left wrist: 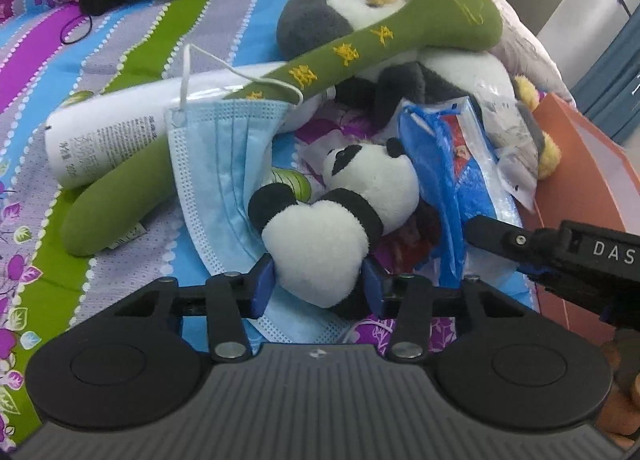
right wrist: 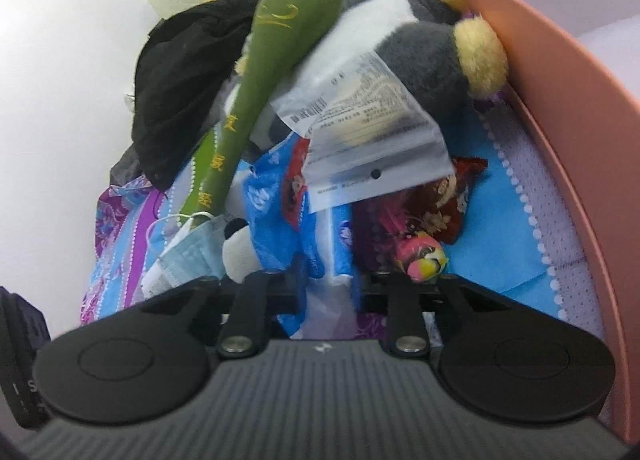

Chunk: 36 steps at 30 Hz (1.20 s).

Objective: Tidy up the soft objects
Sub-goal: 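Grasp the panda plush with the left tool while the right tool grasps the blue bag, then lift and carry the panda and blue bag with both tools over the box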

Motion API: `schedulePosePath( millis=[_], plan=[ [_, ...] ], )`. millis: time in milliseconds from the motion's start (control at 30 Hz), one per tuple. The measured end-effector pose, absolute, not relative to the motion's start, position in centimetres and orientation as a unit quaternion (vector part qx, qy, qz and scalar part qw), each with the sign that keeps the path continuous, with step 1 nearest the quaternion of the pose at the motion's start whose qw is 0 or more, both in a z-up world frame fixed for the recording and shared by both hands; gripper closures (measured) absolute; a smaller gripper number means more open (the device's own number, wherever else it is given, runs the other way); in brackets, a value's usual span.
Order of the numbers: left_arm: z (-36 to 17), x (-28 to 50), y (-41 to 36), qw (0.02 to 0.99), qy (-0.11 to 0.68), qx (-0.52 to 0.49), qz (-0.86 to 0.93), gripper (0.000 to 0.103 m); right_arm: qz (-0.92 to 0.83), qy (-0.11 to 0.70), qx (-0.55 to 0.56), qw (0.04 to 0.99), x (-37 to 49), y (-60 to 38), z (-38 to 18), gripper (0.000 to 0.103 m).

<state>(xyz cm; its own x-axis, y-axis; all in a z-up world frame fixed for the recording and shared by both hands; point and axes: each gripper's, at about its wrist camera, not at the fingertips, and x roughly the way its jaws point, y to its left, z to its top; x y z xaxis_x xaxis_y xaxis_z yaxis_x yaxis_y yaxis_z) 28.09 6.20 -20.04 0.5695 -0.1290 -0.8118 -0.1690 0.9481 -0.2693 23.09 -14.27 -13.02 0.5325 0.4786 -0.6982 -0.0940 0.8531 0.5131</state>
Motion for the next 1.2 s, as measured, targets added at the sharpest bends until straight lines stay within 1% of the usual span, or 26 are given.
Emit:
schedulePosePath(
  millis=[33,133,367,567,967,1133,1200],
  plan=[
    [-19.8,27.8,6.2,0.873,0.46,-0.161,0.011,0.053,0.172,0.45,0.214,0.85,23.0,-14.3,-12.7,0.086],
    [-18.6,27.0,6.2,0.879,0.448,-0.159,0.012,0.054,0.181,0.436,0.209,0.857,22.2,-14.5,-11.4,0.088],
    [-16.0,24.0,7.2,0.886,0.43,-0.172,0.021,0.056,0.193,0.413,0.183,0.871,19.6,-14.3,-8.5,0.089],
    [-14.7,20.4,7.6,0.888,0.423,-0.177,0.025,0.056,0.198,0.401,0.145,0.883,16.6,-14.2,-6.7,0.089],
    [-16.8,13.3,6.0,0.867,0.456,-0.202,0.016,0.057,0.178,0.397,0.028,0.9,9.3,-14.9,-6.6,0.089],
    [-17.4,11.6,5.2,0.856,0.474,-0.205,0.007,0.056,0.159,0.382,-0.042,0.91,6.3,-15.3,-6.7,0.089],
    [-17.6,11.3,5.0,0.853,0.48,-0.205,0.003,0.056,0.154,0.388,-0.052,0.907,5.4,-15.7,-7.0,0.089]
  ],
)
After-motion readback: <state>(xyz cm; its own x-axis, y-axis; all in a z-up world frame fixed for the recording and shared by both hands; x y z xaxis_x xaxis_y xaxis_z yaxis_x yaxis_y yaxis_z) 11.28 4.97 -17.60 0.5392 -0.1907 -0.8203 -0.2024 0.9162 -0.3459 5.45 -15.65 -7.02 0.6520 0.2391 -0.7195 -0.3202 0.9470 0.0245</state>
